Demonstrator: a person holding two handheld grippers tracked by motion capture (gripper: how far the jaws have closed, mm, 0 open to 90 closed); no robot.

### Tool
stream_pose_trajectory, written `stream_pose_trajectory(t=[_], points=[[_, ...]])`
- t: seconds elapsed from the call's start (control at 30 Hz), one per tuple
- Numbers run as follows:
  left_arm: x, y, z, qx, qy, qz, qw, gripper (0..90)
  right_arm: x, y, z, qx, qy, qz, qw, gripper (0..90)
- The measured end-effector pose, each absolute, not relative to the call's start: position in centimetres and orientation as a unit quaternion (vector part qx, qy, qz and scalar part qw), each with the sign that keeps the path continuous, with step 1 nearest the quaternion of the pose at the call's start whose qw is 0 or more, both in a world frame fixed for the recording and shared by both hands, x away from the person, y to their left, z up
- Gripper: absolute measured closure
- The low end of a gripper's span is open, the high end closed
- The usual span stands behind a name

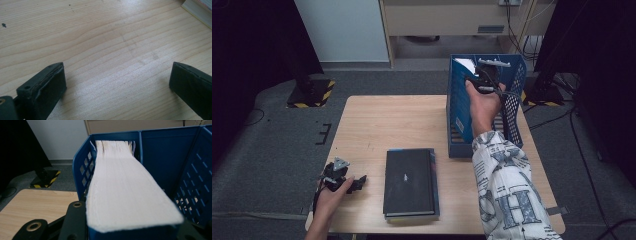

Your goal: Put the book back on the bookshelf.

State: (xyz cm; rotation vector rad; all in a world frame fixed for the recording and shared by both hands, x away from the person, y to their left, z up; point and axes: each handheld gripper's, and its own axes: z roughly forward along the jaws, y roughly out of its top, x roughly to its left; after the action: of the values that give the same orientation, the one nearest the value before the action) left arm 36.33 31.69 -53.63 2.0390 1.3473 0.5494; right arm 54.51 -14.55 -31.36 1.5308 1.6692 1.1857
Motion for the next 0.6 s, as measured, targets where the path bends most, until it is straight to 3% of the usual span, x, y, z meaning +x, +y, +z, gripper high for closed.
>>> stream_pose_trajectory(t=[0.6], points=[[36.3, 31.7, -53.6, 0.774, 0.51, 0.208, 0.313, 0.0, 54.7, -14.1, -33.4, 0.579, 0.627, 0.437, 0.284, 60.8]])
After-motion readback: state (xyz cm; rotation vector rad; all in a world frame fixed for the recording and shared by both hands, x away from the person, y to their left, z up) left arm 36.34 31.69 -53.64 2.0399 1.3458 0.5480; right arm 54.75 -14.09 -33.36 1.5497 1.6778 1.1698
